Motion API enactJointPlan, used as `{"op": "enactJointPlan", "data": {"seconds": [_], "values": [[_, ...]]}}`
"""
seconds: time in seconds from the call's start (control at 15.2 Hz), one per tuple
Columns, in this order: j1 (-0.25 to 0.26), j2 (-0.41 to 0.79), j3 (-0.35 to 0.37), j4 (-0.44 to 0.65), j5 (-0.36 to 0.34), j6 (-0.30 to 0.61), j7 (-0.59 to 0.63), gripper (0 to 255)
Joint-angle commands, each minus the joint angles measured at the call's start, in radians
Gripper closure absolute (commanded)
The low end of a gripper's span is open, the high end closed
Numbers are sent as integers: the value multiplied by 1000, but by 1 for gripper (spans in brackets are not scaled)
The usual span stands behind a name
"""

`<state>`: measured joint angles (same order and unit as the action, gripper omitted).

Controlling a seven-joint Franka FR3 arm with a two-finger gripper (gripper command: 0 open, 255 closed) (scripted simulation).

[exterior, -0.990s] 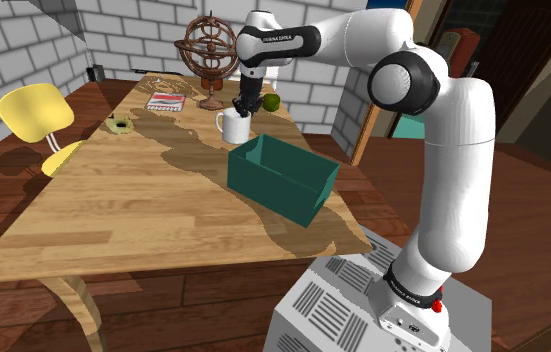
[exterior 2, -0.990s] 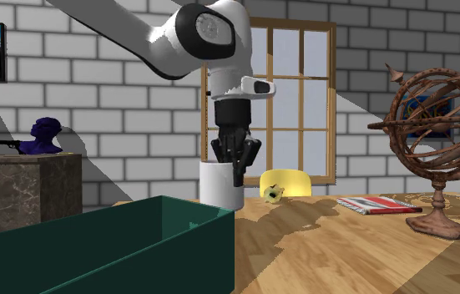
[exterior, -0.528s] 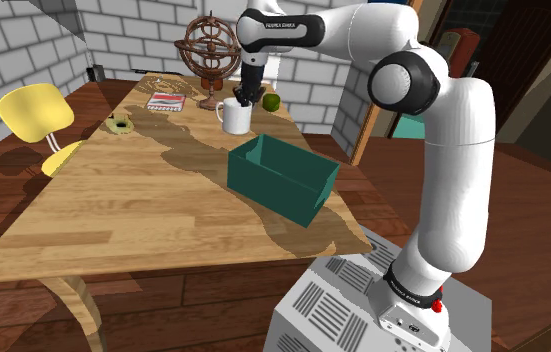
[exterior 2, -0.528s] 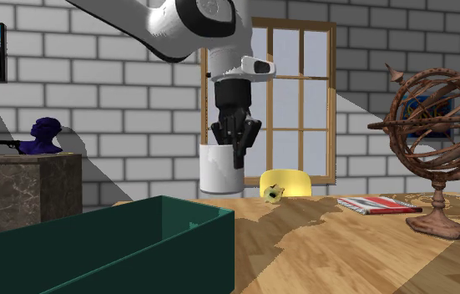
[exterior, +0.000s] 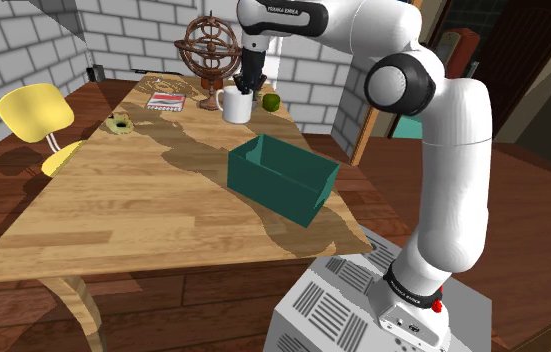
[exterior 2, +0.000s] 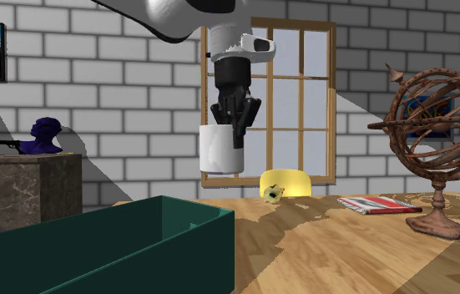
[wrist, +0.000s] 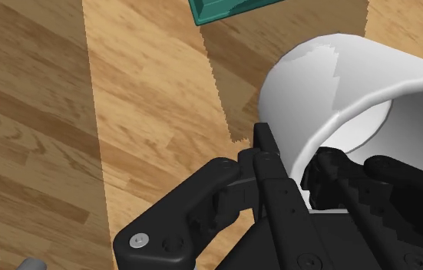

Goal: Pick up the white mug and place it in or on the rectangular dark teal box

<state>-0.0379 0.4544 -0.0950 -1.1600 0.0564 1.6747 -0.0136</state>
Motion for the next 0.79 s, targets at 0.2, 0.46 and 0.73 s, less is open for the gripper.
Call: {"op": "enactJointPlan", "data": {"seconds": [0.2, 0.46, 0.73], "values": [[5, -105, -3, -111, -8, 7, -2, 255], [14, -301, -7, -373, -26, 73, -3, 255], [16, -474, -8, -578, -43, 106, -2, 255]]}}
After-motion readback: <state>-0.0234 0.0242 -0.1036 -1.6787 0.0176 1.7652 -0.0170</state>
